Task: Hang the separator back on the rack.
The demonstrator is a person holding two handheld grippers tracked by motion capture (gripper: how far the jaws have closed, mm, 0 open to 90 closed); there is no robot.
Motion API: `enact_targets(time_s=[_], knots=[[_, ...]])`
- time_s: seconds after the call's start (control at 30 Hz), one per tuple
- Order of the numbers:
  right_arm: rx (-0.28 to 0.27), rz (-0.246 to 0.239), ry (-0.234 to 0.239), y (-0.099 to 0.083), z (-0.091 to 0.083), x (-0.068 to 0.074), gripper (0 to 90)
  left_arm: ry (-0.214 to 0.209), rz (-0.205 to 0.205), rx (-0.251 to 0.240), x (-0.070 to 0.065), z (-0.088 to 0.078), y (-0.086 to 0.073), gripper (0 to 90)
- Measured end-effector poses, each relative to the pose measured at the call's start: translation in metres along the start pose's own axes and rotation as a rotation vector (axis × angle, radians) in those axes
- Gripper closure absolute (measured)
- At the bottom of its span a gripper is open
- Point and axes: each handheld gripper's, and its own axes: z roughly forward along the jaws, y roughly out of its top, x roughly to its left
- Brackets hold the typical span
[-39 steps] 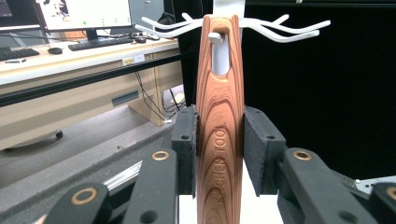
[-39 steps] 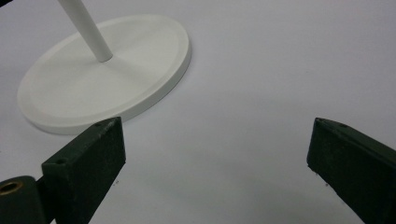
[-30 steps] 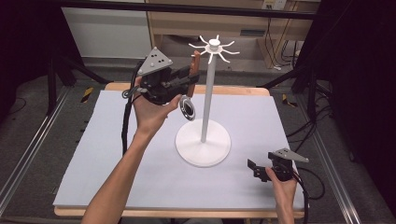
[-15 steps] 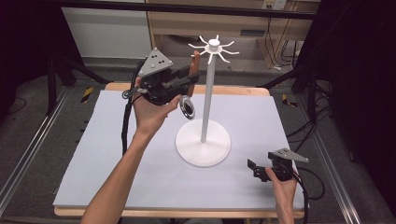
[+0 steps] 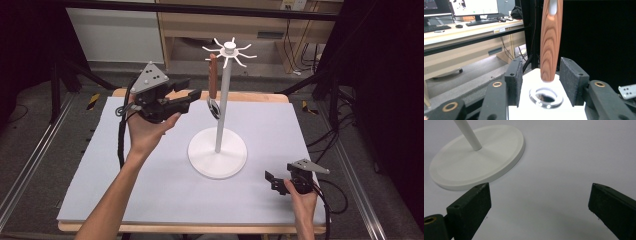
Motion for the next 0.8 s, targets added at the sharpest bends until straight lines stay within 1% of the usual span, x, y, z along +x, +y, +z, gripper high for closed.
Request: enact_targets(time_s=[0.03, 0.07, 0.13, 0.17, 0.2, 0.27, 0.47, 0.53, 0.6, 0.7, 0.73, 0.77, 0.8], knots=[[0.003, -0.001, 0.0, 0.0, 0.0, 0.0, 5.0, 0.001, 0.002, 0.001, 0.001, -0.003, -0.003, 51.8], [0.004, -0.004, -0.001, 0.0, 0.0, 0.0, 5.0, 0.012, -0.007, 0.021, 0.002, -0.008, -0.008, 50.9], [0.012, 0.001, -0.006, -0.003, 0.001, -0.001, 5.1, 0.025, -0.002, 0.043, 0.003, -0.014, -0.016, 49.1], [0.012, 0.001, -0.006, -0.003, 0.001, -0.001, 5.1, 0.02, -0.013, 0.053, 0.003, -0.017, -0.021, 49.1], [0.014, -0.001, -0.012, -0.004, 0.001, -0.002, 5.1, 0.027, -0.006, 0.056, 0.004, -0.021, -0.026, 48.2], [0.012, 0.0, -0.012, -0.004, 0.001, -0.002, 5.1, 0.034, -0.008, 0.057, 0.006, -0.028, -0.037, 47.0], [0.024, -0.003, -0.016, -0.005, 0.002, -0.001, 5.1, 0.06, -0.035, 0.088, 0.013, -0.045, -0.075, 43.7], [0.024, -0.006, -0.013, -0.005, 0.002, -0.002, 5.1, 0.069, -0.048, 0.101, 0.017, -0.05, -0.089, 43.4], [0.028, -0.001, -0.016, -0.006, 0.002, -0.002, 5.1, 0.075, -0.077, 0.116, 0.023, -0.054, -0.104, 42.6], [0.034, 0.0, -0.021, -0.007, 0.003, -0.002, 5.1, 0.099, -0.111, 0.147, 0.031, -0.058, -0.127, 41.9], [0.037, -0.004, -0.021, -0.008, 0.004, -0.002, 5.1, 0.118, -0.132, 0.158, 0.036, -0.062, -0.141, 41.8], [0.04, -0.005, -0.024, -0.008, 0.005, -0.002, 5.1, 0.124, -0.142, 0.156, 0.038, -0.064, -0.146, 41.8], [0.043, -0.003, -0.023, -0.008, 0.005, -0.001, 5.1, 0.124, -0.142, 0.156, 0.038, -0.064, -0.146, 41.5]])
